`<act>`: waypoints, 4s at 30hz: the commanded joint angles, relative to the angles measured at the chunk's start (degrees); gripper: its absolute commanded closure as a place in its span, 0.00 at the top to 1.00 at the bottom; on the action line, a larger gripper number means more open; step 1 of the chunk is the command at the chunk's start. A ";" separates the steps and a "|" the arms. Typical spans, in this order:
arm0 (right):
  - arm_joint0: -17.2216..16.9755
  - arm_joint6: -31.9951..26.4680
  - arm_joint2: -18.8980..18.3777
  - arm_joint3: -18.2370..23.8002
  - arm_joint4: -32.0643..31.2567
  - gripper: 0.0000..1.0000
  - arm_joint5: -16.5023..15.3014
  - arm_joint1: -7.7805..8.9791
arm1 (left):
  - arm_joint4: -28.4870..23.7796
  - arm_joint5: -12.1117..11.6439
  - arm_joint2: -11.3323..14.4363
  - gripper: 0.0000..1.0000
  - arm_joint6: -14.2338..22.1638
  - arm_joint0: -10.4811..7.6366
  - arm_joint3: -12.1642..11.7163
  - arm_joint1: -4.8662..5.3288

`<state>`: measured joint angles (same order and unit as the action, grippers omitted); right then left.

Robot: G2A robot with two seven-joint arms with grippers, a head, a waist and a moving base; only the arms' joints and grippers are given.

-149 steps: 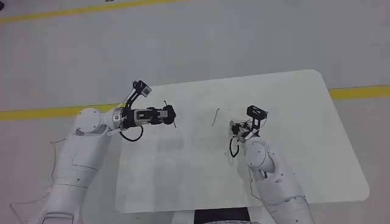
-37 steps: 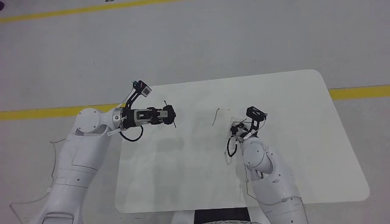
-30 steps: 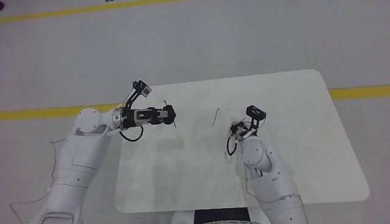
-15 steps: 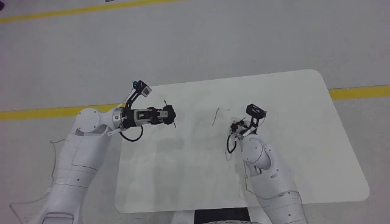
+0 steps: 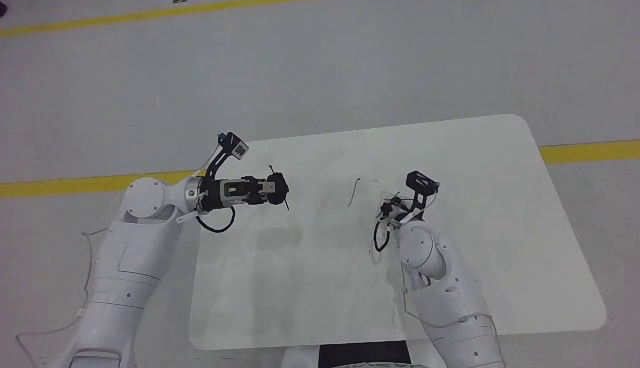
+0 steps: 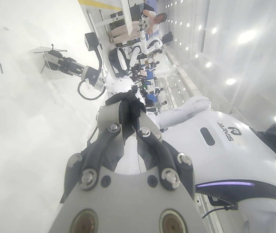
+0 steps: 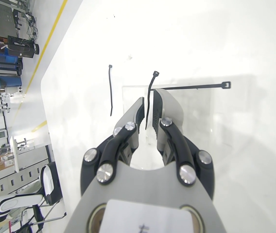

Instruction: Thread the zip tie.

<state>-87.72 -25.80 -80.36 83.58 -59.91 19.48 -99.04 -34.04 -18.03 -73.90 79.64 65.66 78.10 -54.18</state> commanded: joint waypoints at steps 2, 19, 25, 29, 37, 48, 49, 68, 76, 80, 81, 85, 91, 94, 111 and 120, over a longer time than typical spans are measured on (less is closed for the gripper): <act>0.03 0.04 0.03 -0.09 0.08 0.00 0.00 0.00 | 0.00 0.00 0.00 0.00 0.00 0.00 0.00 0.00; -3.75 -1.53 -1.43 9.28 4.46 0.00 0.00 0.44 | 0.00 0.00 0.00 0.00 0.00 0.00 0.00 0.00; -5.35 -2.20 -2.04 14.19 10.39 0.00 0.00 0.59 | 0.00 0.00 0.00 0.00 0.00 0.00 0.00 0.00; -6.06 -1.76 -2.11 16.70 14.34 0.00 -0.50 0.71 | 0.00 0.00 0.00 0.00 0.00 0.00 0.00 0.00; -6.79 -1.77 -2.82 17.14 24.81 0.00 -9.13 1.35 | 0.00 0.00 0.00 0.00 0.00 0.00 0.00 0.00; -6.71 -2.29 -2.81 16.95 26.72 0.00 -10.59 1.45 | 0.00 0.00 0.00 0.00 0.00 0.00 0.00 0.00; -6.71 -2.29 -2.81 16.95 26.72 0.00 -10.59 1.45 | 0.00 0.00 0.00 0.00 0.00 0.00 0.00 0.00; -7.24 6.34 -6.78 13.55 31.17 0.00 -29.36 3.79 | -16.81 2.27 17.42 0.00 0.00 -3.31 -0.71 2.95; -6.51 6.99 -7.40 11.88 33.17 0.00 -36.58 4.66 | -15.25 -1.45 29.81 0.00 0.00 -9.33 -1.81 6.75; -6.51 6.99 -7.40 11.88 33.17 0.00 -36.58 4.66 | -15.25 -1.45 29.81 0.00 0.00 -9.33 -1.81 6.75; -6.51 6.99 -7.40 11.88 33.17 0.00 -36.58 4.66 | -15.25 -1.45 29.81 0.00 0.00 -9.33 -1.81 6.75; -6.51 6.99 -7.40 11.88 33.17 0.00 -36.58 4.66 | -15.25 -1.45 29.81 0.00 0.00 -9.33 -1.81 6.75; -6.51 6.99 -7.40 11.88 33.17 0.00 -36.58 4.66 | -23.41 -1.45 31.29 0.00 0.00 -7.54 1.14 6.37; -6.51 6.99 -7.40 11.88 33.17 0.00 -36.58 4.66 | -25.62 -1.45 32.72 0.00 0.00 -7.80 2.58 6.61; -6.51 6.99 -7.40 11.88 33.17 0.00 -36.58 4.66 | -27.67 -1.45 39.67 0.00 0.00 -11.65 2.39 7.70; -5.24 6.86 -5.56 16.37 31.58 0.00 -38.96 6.58 | -27.67 -1.45 39.67 0.00 0.00 -11.65 2.39 7.70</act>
<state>-93.09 -18.60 -86.28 99.09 -28.81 -19.54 -92.88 -61.71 -19.48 -34.23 79.64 54.01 80.49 -46.47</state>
